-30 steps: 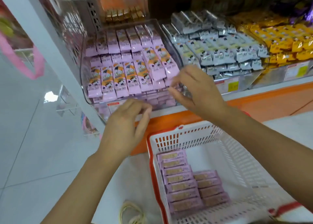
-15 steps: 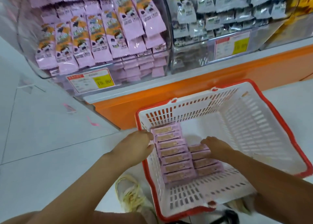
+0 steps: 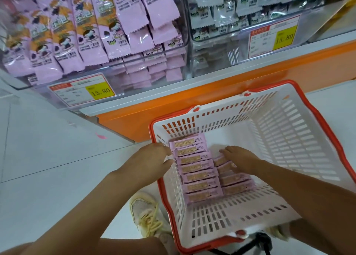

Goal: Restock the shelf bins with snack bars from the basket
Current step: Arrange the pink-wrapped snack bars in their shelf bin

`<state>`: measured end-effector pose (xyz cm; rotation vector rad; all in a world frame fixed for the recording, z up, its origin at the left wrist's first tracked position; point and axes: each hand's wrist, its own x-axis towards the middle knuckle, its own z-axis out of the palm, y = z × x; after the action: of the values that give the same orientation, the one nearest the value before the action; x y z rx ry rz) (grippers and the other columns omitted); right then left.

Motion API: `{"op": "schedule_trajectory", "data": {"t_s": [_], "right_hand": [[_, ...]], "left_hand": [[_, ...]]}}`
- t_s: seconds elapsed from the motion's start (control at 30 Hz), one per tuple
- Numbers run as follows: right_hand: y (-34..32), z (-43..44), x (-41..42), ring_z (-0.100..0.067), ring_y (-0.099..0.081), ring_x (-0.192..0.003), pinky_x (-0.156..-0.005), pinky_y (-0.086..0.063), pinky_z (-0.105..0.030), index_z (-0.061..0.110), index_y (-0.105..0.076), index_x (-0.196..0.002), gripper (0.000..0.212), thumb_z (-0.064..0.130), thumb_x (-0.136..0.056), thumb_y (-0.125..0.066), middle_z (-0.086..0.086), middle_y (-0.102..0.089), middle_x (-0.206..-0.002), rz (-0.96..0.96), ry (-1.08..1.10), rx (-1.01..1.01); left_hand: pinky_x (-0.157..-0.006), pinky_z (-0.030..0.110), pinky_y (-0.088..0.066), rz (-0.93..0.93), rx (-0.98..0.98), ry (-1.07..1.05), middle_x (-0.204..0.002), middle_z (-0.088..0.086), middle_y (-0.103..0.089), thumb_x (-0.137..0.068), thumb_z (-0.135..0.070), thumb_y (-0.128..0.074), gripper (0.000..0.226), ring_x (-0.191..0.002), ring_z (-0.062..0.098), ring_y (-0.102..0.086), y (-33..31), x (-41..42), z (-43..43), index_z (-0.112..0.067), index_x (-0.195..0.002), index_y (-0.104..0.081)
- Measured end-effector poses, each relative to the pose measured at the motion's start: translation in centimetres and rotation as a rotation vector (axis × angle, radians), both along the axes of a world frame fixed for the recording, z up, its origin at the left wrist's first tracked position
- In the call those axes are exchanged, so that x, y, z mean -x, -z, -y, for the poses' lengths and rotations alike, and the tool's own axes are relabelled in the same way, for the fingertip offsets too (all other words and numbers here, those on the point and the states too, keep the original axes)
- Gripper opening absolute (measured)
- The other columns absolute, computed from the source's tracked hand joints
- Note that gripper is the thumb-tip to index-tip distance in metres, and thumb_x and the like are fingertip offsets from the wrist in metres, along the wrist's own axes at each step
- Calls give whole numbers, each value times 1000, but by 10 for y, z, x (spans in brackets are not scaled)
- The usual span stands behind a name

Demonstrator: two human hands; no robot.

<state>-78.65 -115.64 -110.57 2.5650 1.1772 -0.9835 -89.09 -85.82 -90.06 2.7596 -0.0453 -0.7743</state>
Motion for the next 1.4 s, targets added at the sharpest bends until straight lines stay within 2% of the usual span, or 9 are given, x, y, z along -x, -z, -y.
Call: {"op": "schedule_trajectory", "data": {"t_s": [0.27, 0.37, 0.47, 0.6, 0.87, 1.07, 1.17, 1.27, 1.4], "right_hand": [[-22, 9, 4, -24, -50, -115, -86, -44, -32, 12, -36, -134, 64, 35, -83, -69, -7, -41, -129, -39, 176, 127], [-53, 10, 2, -23, -63, -96, -72, -49, -27, 12, -57, -121, 37, 32, -90, -54, -11, -58, -116, -140, 464, -126], [-101, 4, 2, -25, -59, -79, -63, -44, -23, 13, -63, -79, 21, 33, -85, -59, -9, -64, -81, -593, 835, -265], [-158, -13, 11, -32, -62, -96, -85, -53, -40, 1, -60, -124, 58, 26, -75, -79, -21, -63, -113, -1545, 1219, -701], [-253, -92, 55, -37, -49, -123, -101, -40, -47, -2, -34, -144, 50, 15, -98, -45, -22, -46, -139, -1979, 913, -1157], [-309, -110, 41, -35, -60, -113, -87, -53, -42, 5, -57, -131, 47, 33, -93, -56, -21, -59, -128, -1603, 1022, -1082], [-341, -120, 41, -23, -64, -110, -82, -52, -31, 28, -65, -115, 34, 46, -87, -59, 3, -69, -117, -799, 899, -1214], [-364, -130, 53, 3, -53, -115, -91, -45, -15, 45, -51, -123, 64, 58, -66, -78, 24, -50, -128, -151, 460, -1219], [-366, -158, 58, -11, -44, -116, -91, -39, -16, 33, -48, -129, 57, 52, -77, -65, 2, -44, -128, 547, 152, -1190]], "left_hand": [[-76, 22, -41, -36, 29, -11, -113, 3, -65, -97, -35, -46, 33, -97, 14, -58, -11, -2, 1, -16, -120, -61], [-84, 20, -42, -24, 78, -22, -124, 0, -62, -97, -33, -48, 34, -104, 13, -59, -19, -1, 1, -18, -125, -60], [-88, 17, -40, 25, 128, -80, -132, -3, -58, -96, -34, -51, 36, -112, 10, -57, -29, -2, 0, -19, -129, -57], [-86, 18, -44, 48, 360, -263, -127, -8, -57, -89, -38, -62, 46, -101, 8, -58, -53, -4, 2, -22, -131, -54], [-50, 16, -43, 67, 904, -476, -75, -6, -68, -74, -47, -63, 32, -54, 4, -56, -116, -3, 9, -21, -92, -69], [-42, 16, -39, 151, 1071, -679, -67, 7, -62, -65, -46, -67, 44, -47, 10, -50, -143, -1, -12, -7, -86, -67], [-42, 17, -40, 289, 1075, -799, -58, 4, -60, -63, -48, -68, 48, -46, 10, -51, -153, -4, -28, -5, -82, -66], [-42, 17, -38, 378, 1125, -886, -54, 5, -55, -64, -50, -69, 43, -46, 12, -47, -164, -5, -41, -9, -75, -65], [-43, 17, -39, 420, 1210, -892, -59, 6, -55, -70, -48, -68, 40, -48, 11, -45, -178, -2, -52, -9, -78, -67]]}}
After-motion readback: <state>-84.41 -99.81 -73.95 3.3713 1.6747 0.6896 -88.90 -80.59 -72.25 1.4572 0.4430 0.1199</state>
